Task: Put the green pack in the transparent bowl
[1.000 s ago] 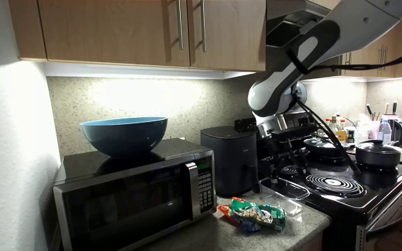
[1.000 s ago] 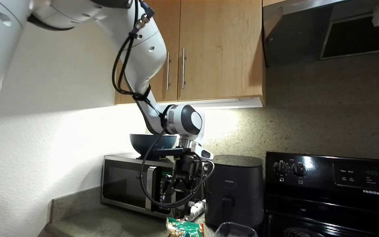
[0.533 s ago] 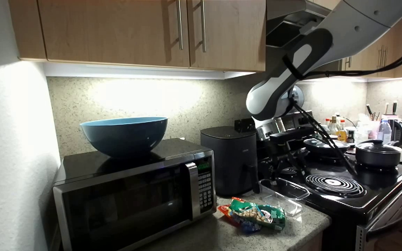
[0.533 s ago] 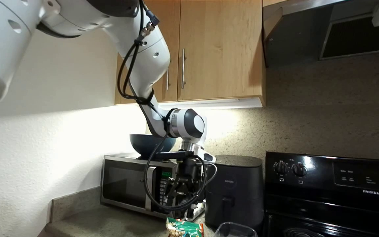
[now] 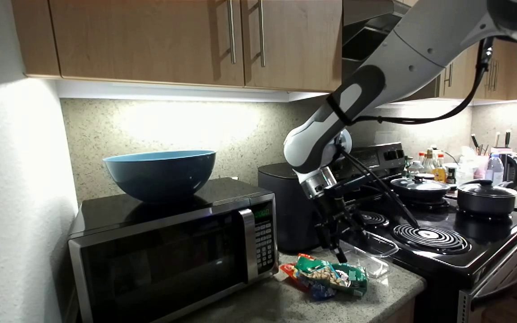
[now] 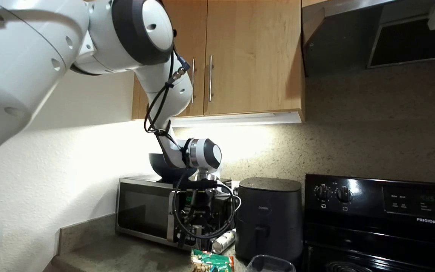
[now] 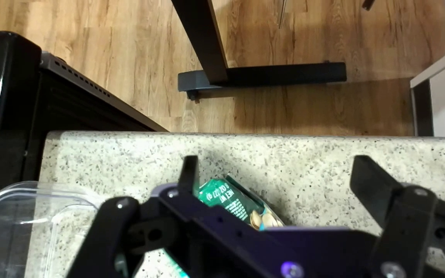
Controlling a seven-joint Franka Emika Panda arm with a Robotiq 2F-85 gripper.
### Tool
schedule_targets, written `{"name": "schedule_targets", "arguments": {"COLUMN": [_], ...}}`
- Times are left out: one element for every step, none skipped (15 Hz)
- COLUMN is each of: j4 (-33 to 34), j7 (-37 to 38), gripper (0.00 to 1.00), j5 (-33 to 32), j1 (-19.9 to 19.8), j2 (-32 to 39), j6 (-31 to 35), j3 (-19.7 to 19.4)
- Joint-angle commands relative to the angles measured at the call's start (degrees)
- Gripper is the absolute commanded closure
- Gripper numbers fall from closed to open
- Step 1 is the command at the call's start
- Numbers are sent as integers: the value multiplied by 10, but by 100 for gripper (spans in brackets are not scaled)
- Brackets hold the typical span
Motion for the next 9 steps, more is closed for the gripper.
{"name": "schedule_targets", "arguments": {"j4": [14, 23, 27, 22, 6, -3, -15, -23, -27], "j7": [-2, -4, -6, -32, -65, -51, -20, -12, -18], "gripper": [0, 0, 0, 0, 0, 0, 0, 0, 0], "j5": [-2, -3, -3, -4, -4, 5, 6, 4, 8], "j1": [2, 2, 2, -2, -7, -6, -3, -1, -5], "j2": [13, 21, 26, 22, 10, 3, -4, -8, -5], "j6": [-9, -12, -13, -14, 1, 27, 62, 88, 99], "j3": [0, 0, 0, 4, 9, 8, 2, 0, 0]}}
